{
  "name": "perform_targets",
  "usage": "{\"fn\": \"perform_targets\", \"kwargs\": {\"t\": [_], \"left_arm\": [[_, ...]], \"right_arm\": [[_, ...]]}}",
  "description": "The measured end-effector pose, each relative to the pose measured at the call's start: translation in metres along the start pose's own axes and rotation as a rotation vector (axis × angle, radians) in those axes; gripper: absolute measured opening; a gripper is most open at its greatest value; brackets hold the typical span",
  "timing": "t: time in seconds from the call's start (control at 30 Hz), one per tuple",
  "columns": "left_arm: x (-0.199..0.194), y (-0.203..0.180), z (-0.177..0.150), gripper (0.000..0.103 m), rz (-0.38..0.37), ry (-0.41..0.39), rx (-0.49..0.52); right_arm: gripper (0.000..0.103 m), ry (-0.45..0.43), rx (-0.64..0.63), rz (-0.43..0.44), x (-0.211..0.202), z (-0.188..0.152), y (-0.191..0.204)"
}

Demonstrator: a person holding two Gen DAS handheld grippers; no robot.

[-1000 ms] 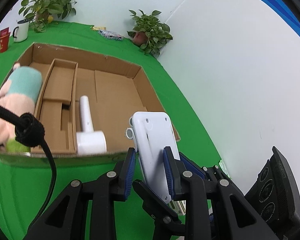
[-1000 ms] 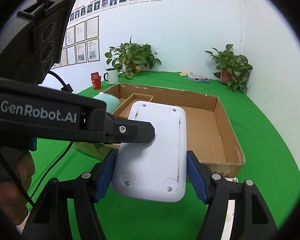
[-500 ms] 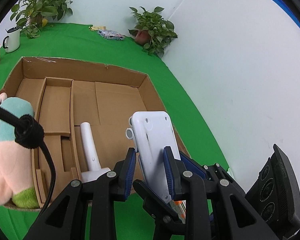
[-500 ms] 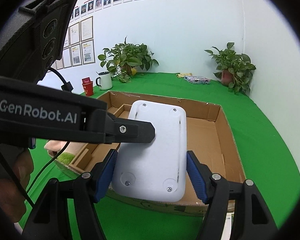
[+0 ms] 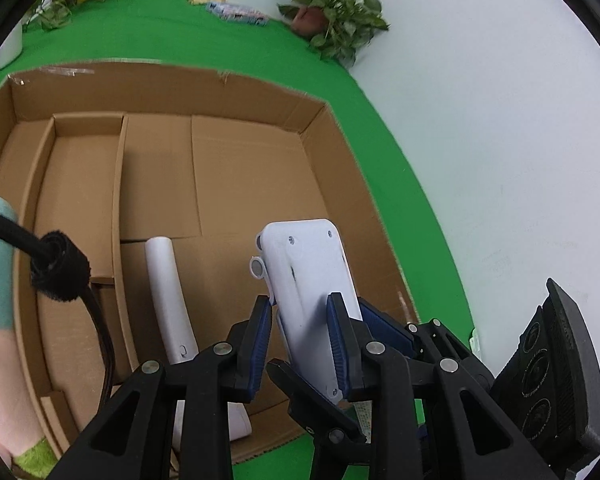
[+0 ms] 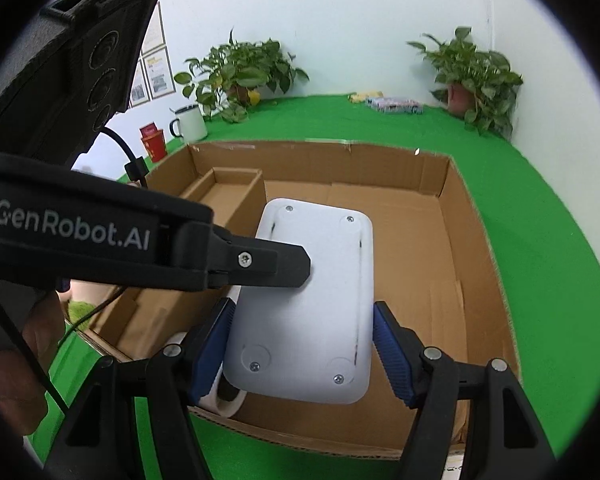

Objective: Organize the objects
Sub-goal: 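Lift the white device with both grippers over the large box, then lower the white device beside the hair dryer and open both grippers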

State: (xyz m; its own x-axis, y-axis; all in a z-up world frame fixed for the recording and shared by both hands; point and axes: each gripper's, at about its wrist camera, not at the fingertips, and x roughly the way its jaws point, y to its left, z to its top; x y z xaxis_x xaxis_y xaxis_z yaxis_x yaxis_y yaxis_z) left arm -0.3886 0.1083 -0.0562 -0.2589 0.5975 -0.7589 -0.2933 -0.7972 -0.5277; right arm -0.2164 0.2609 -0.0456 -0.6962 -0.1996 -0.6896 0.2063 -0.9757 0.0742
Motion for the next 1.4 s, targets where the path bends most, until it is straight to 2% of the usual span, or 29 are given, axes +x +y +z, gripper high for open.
{"fn": "perform_targets", "kwargs": {"t": [0.3, 0.43, 0.57, 0.7, 0.8, 0.93, 1.1, 1.23, 1.37, 1.4], "left_arm": [[0.039, 0.030, -0.007, 0.025, 0.001, 0.102, -0.070], [0.044, 0.035, -0.009, 0.022, -0.003, 0.110, -0.081], [0.045, 0.036, -0.010, 0.015, 0.037, 0.112, -0.070], [0.045, 0.034, -0.010, 0.015, 0.056, 0.116, -0.063], [0.042, 0.034, -0.011, 0.015, 0.061, 0.123, -0.055], [0.036, 0.035, -0.014, 0.015, 0.039, 0.145, -0.050], [0.009, 0.033, -0.014, 0.015, 0.041, 0.090, -0.038], [-0.012, 0.031, -0.018, 0.015, 0.036, 0.046, -0.024], [-0.027, 0.033, -0.028, 0.015, 0.029, 0.029, -0.017], [-0.024, 0.033, -0.028, 0.015, 0.026, 0.030, -0.017]], "right_arm": [[0.068, 0.194, 0.004, 0.043, 0.028, -0.014, 0.000], [0.068, 0.256, -0.011, 0.052, 0.036, -0.018, -0.001], [0.071, 0.320, -0.007, 0.100, 0.041, -0.022, -0.002], [0.071, 0.334, -0.005, 0.120, 0.039, -0.022, -0.006], [0.071, 0.342, 0.029, 0.175, 0.035, -0.020, -0.016], [0.071, 0.323, 0.064, 0.182, 0.031, -0.015, -0.032], [0.071, 0.339, 0.148, 0.200, 0.038, -0.002, -0.062], [0.071, 0.398, 0.141, 0.199, 0.054, -0.005, -0.054], [0.059, 0.402, 0.118, 0.194, 0.059, -0.009, -0.038], [0.051, 0.393, 0.120, 0.191, 0.060, -0.006, -0.037]]}}
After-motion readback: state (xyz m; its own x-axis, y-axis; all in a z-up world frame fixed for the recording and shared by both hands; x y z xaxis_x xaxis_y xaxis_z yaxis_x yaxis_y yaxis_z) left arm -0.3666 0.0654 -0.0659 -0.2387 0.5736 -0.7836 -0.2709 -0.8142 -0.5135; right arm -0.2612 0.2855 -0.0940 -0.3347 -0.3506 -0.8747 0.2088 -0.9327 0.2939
